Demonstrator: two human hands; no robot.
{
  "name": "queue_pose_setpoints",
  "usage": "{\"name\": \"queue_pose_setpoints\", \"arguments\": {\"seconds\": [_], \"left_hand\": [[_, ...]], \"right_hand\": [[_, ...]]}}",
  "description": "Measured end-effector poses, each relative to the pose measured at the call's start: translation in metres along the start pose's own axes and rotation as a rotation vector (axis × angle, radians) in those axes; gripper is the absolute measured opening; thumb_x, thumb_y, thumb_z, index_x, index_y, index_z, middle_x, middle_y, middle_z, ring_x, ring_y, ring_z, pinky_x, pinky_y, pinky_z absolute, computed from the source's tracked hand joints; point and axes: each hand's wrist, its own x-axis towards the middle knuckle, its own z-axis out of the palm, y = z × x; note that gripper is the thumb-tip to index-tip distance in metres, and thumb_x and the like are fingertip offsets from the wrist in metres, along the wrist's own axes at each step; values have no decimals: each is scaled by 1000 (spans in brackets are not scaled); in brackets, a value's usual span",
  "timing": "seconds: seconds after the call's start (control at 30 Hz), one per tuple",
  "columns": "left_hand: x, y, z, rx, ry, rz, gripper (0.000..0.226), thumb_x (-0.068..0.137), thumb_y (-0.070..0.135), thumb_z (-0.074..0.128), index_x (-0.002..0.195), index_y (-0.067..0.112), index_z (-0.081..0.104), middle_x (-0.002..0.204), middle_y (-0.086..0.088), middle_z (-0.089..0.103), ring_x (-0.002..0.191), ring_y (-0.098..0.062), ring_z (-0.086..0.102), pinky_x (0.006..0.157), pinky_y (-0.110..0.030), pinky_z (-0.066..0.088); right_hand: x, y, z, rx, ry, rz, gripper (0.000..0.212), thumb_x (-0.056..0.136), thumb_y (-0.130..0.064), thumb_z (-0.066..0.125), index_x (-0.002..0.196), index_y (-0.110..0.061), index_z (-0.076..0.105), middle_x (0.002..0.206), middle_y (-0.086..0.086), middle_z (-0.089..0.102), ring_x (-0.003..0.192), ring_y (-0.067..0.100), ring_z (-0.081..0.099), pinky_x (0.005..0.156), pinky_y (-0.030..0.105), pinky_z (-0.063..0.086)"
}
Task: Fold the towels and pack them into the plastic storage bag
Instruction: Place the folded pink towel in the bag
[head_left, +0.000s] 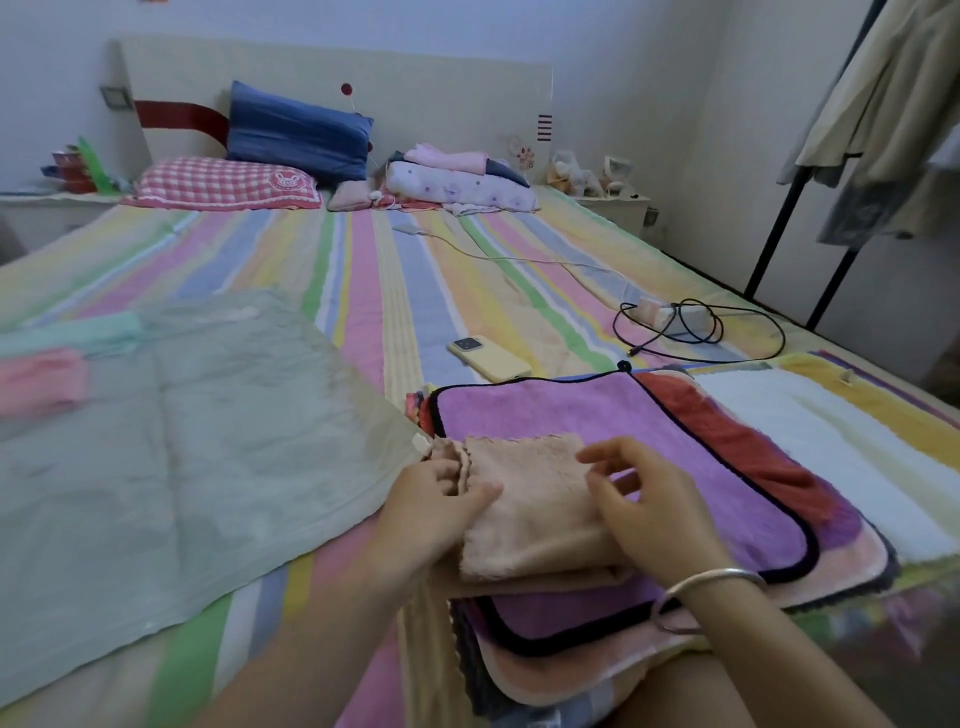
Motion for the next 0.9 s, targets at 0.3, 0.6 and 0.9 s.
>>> {"name": "queue_pose_setpoints", "arguments": {"seconds": [0.3,0.6,0.9], "left_hand": [[4,-13,-19,224,97,122,33,65,32,56,90,14,69,78,-6,73,81,-28,69,78,-51,55],[3,-24,-13,415,196,133,65,80,27,70,138,23,39,127,2,57,111,-19,58,93,-33,46],[-8,-5,34,905,-42,657,79,76,61,20,144,26,41,157,2,31,148,-17,20,121,-38,1]], "right_hand": [[2,6,5,-40,-187,211,34,89,-46,56,116,-26,46,86,-12,60,76,17,61,75,36,51],[8,-4,16,23,-406,277,63,82,-25,68,129,-31,26,96,9,63,84,24,62,75,34,51],[48,0,-40,-229,-368,103,49,86,-11,49,126,-34,31,70,10,52,59,24,50,59,32,41]]}}
